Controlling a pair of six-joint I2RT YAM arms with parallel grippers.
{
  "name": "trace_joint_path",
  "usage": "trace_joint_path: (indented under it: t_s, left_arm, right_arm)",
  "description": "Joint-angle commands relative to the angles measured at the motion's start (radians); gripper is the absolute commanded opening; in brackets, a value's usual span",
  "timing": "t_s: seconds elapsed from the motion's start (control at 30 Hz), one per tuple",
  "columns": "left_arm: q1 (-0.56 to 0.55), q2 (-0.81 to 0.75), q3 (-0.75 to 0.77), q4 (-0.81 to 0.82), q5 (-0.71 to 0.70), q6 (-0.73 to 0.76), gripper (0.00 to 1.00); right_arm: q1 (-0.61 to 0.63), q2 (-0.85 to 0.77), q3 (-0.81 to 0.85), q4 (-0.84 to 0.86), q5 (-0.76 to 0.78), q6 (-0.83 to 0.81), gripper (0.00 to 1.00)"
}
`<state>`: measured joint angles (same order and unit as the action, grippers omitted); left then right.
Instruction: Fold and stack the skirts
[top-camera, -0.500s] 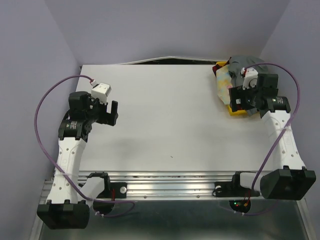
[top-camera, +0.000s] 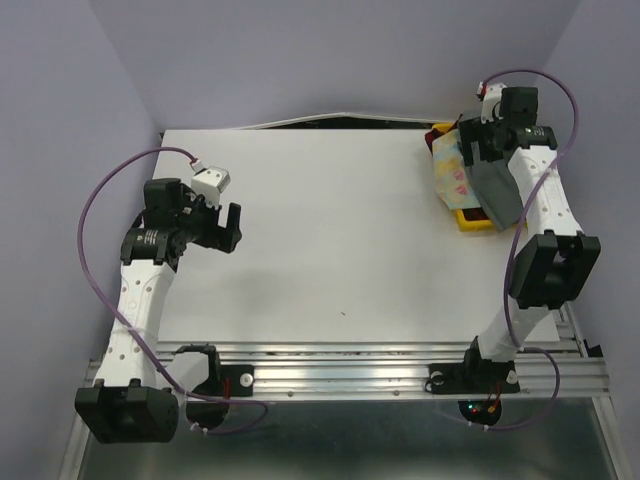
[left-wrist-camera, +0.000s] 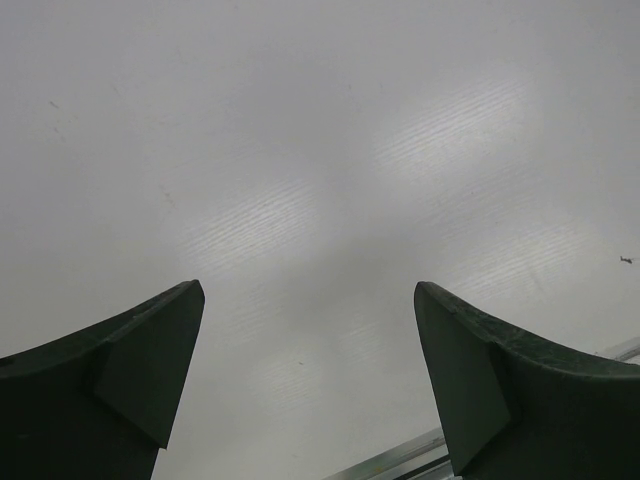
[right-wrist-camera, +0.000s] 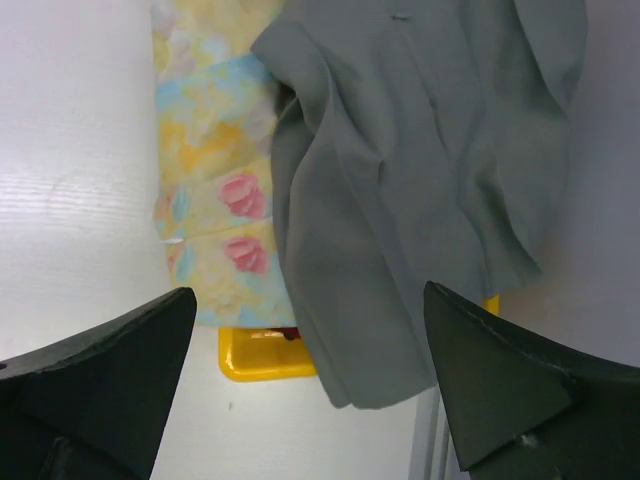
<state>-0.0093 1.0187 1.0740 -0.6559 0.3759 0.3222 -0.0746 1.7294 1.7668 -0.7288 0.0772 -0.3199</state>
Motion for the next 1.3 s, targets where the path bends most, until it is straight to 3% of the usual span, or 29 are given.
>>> trace_joint_path:
  t_s: [0.0, 0.43, 0.53, 0.73, 0.77, 0.9, 1.1, 1.27]
  left_arm:
    - [0.000, 0.006, 0.038, -0.007, 0.058, 0.017, 0.99]
    - [0.000, -0.031, 0.026, -0.002, 0.040, 0.008, 0.99]
    - [0.000, -0.038, 0.023, 0.002, 0.034, 0.003, 0.99]
    - [0.000, -0.042, 0.018, 0.009, 0.034, 0.002, 0.99]
    - [0.000, -0.040, 0.020, 0.007, 0.034, 0.003, 0.99]
    - [0.002, -0.046, 0.014, 0.016, 0.029, 0.005, 0.99]
    - [0.000, -0.055, 0.020, 0.041, 0.015, -0.015, 0.99]
    - [0.008, -0.042, 0.061, 0.074, -0.009, -0.054, 0.98]
  right_arm:
    - [-0.001, 0.114, 0.186, 0.034, 0.044, -0.013, 1.00]
    - [-0.028, 0.513, 0.546, 0.037, 0.203, -0.015, 0.99]
    - [-0.047, 0.544, 0.568, 0.057, 0.248, -0.016, 0.88]
    - [-0.076, 0.546, 0.551, 0.088, 0.251, -0.034, 0.50]
    - [-0.076, 0.524, 0.546, 0.086, 0.242, -0.039, 0.37]
    - [-0.076, 0.420, 0.534, 0.085, 0.158, -0.016, 0.05]
    - [-0.076, 0.234, 0.556, 0.063, -0.046, 0.016, 0.01]
    - [-0.065, 0.058, 0.540, 0.069, -0.328, 0.068, 0.01]
